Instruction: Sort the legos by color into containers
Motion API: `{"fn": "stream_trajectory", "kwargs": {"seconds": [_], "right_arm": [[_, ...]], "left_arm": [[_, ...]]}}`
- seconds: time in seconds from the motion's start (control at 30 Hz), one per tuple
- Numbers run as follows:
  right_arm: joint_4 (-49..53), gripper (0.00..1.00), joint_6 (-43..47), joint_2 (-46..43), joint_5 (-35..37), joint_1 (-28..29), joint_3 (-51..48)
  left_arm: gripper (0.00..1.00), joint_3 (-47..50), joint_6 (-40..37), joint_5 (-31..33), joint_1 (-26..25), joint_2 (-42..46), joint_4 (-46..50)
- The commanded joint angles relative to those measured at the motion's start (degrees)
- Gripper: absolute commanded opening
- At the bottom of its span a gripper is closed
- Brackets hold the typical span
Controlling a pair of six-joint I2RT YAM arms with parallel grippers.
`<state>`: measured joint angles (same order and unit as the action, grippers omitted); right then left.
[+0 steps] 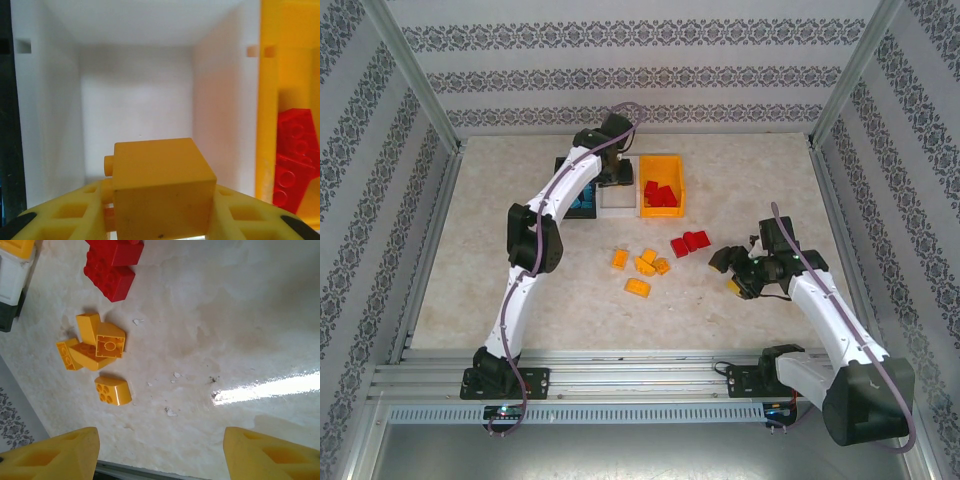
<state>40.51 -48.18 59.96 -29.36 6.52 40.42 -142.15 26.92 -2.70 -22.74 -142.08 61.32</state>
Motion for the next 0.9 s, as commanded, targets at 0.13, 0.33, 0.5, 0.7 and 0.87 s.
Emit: {"fn": "stream_trajectory", "kwargs": {"seconds": [0.13, 0.33, 0.5, 0.7, 0.87], "right_arm": [[3.50, 0.67, 0.29, 5.97, 3.85, 0.59, 4.49], [1.26, 0.68, -3.78, 16.75, 4.94, 0.41, 11.59], [1.74, 0.72, -10.33, 27.60, 5.63, 0.29, 19.29], [0.65, 0.78, -15.89, 36.82, 8.23, 0.95, 28.17], [3.02, 0.78, -16.57, 44.16, 8.99, 1.46, 34.87]], "left_arm": [[0.48, -1.92, -1.78, 0.93, 0.65, -1.62, 3.65], [0.65, -1.93, -1.96, 1.03, 0.67, 0.12, 4.62], [0.77, -1.16, -1.57, 0.69, 0.59, 3.33, 5.51], [0.84, 2.37, -2.11, 1.39, -1.11, 10.38, 6.91], [0.86, 15.47, -3.02, 3.06, -4.98, 21.65, 3.39]]}}
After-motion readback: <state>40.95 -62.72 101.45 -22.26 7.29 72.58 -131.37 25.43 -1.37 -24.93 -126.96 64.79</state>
